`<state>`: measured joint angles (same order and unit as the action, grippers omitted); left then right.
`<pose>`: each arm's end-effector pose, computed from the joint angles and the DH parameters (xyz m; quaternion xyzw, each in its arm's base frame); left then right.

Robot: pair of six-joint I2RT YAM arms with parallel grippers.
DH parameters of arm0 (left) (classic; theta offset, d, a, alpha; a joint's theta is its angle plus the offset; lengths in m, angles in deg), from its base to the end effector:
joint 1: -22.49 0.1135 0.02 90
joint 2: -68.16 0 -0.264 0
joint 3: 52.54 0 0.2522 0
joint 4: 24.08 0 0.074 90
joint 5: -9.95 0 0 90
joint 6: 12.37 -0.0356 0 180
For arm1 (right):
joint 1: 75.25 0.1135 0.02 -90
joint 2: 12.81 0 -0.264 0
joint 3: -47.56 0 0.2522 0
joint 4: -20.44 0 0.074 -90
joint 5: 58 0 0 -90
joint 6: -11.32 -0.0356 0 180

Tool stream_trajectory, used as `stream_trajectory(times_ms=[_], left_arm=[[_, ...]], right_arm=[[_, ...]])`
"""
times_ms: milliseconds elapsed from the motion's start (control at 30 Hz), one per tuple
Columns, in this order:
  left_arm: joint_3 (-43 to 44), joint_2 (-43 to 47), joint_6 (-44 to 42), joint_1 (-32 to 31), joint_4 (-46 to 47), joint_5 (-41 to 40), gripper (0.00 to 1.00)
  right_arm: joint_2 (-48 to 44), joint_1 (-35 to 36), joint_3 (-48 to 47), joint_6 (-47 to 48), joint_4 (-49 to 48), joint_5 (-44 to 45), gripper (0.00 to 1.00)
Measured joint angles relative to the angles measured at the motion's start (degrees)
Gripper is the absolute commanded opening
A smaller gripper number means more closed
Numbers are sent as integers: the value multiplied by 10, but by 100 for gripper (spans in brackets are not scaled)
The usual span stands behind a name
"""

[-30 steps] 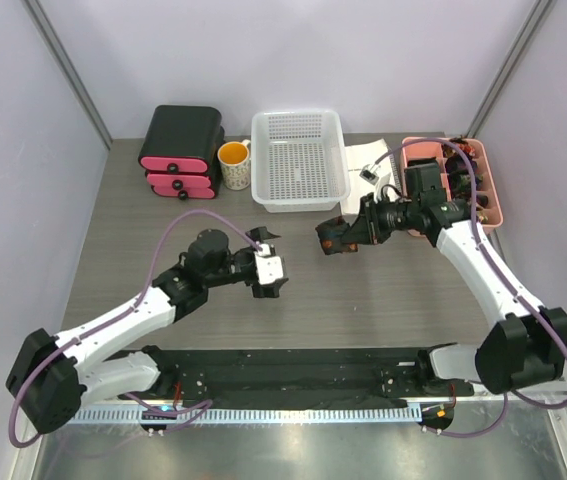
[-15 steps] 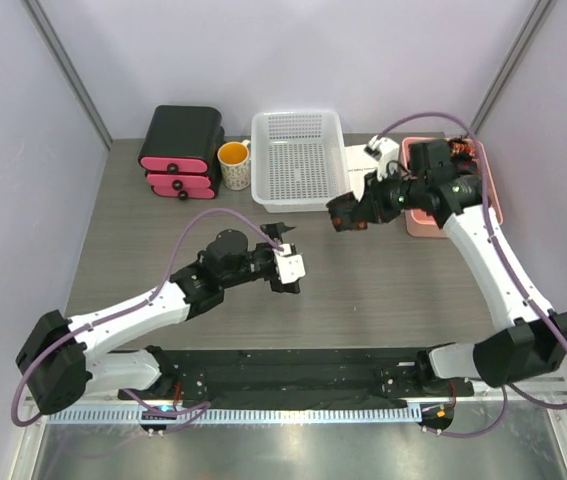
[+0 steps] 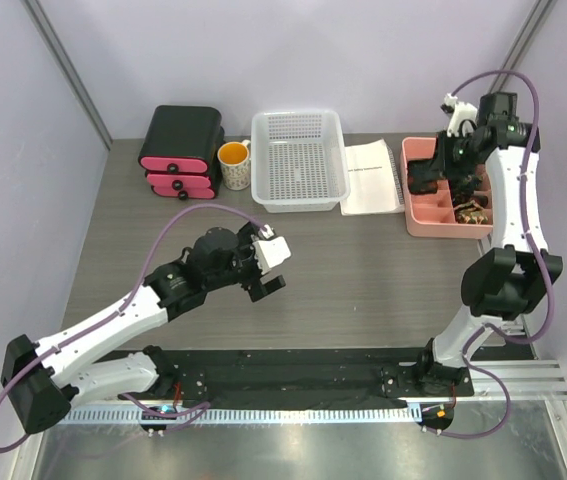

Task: Roll the ties
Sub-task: Place the tie in the storage box.

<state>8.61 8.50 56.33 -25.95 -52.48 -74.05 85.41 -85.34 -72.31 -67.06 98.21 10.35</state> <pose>0.1540 -0.1793 0.2984 0.5090 0.6826 -0.1659 0.4974 0.3487 -0.0487 0.3789 -0.0673 0.9388 0.1226 0.3149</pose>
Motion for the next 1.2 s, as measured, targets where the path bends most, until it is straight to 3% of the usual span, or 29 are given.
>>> stream_trajectory(times_ms=[200, 433, 700, 900, 1200], left_arm=[[-14, 14, 28, 0, -18, -4, 100], [-28, 14, 49, 1, -17, -4, 100], [-40, 14, 64, 2, -15, -4, 100], [-42, 14, 75, 2, -11, -5, 100], [-46, 14, 86, 2, -6, -5, 100]], right_arm=[[70, -9, -143, 210, 10, 3, 1], [91, -22, -150, 528, 24, 10, 1], [155, -28, -156, 788, 53, 17, 1], [191, -28, -162, 884, 67, 34, 1], [228, -28, -165, 946, 70, 47, 1]])
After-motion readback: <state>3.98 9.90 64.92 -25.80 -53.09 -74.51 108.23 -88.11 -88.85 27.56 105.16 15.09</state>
